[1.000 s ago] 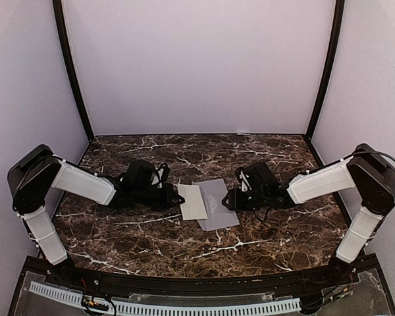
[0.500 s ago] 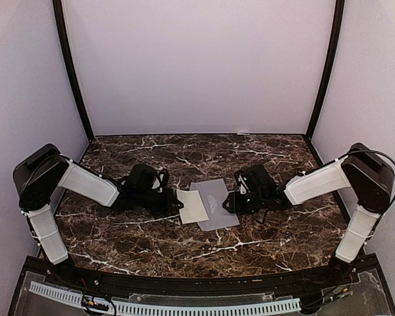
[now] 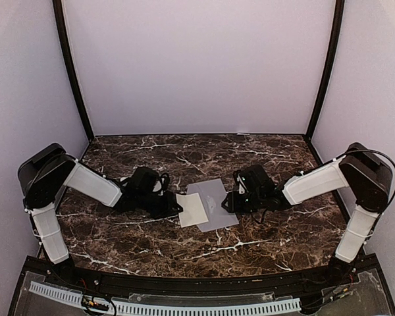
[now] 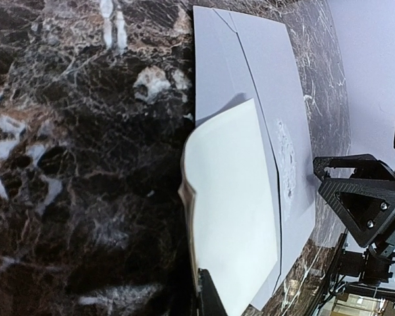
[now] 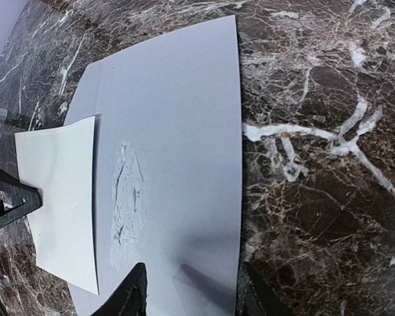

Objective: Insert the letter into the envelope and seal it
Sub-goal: Place the letter in the envelope.

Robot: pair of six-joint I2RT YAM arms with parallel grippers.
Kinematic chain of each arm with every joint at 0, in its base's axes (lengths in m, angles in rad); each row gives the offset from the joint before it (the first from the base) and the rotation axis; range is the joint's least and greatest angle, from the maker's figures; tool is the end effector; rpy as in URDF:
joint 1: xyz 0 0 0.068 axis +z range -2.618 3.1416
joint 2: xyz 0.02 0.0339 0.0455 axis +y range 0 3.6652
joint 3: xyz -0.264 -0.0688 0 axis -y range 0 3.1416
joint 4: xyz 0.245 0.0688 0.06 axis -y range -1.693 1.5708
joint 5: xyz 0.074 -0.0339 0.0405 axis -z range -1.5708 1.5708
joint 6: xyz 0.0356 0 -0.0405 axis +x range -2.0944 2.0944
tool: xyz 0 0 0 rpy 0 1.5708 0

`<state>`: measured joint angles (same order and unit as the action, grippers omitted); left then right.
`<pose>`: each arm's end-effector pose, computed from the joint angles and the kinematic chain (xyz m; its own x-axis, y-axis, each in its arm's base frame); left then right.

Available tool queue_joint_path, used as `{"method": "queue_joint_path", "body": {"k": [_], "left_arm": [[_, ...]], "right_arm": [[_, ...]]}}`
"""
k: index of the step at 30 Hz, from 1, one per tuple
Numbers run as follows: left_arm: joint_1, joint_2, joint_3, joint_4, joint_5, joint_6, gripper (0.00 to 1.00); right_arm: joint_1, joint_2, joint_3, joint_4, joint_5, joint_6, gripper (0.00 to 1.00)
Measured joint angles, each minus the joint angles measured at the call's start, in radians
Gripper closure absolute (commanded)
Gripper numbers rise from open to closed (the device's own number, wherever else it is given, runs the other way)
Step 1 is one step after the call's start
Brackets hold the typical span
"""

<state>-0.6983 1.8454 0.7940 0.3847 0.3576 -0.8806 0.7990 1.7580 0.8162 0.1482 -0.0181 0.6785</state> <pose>0.2598 -0.2343 0.1183 -0.9284 -0.1638 -0.3334 0.1523 0.6508 -0.7438 0.2357 0.2431 0.1319 -0.8423 0.0342 -0.5379 -0.2527 0.8564 0.4502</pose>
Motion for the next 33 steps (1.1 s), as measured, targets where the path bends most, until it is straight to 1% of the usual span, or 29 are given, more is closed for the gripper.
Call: {"method": "queue_joint_path", "body": {"k": [19,33], "left_arm": [[0.003,0.023,0.023,-0.003,0.027,-0.021,1.00],[0.003,0.023,0.058,-0.082,0.028,0.005,1.00]], "right_arm": [[0.024,0.001,0.003,-0.008,0.007,0.000,0.58],[0.028,0.001,0.003,-0.010,0.012,0.000,0.58]]}}
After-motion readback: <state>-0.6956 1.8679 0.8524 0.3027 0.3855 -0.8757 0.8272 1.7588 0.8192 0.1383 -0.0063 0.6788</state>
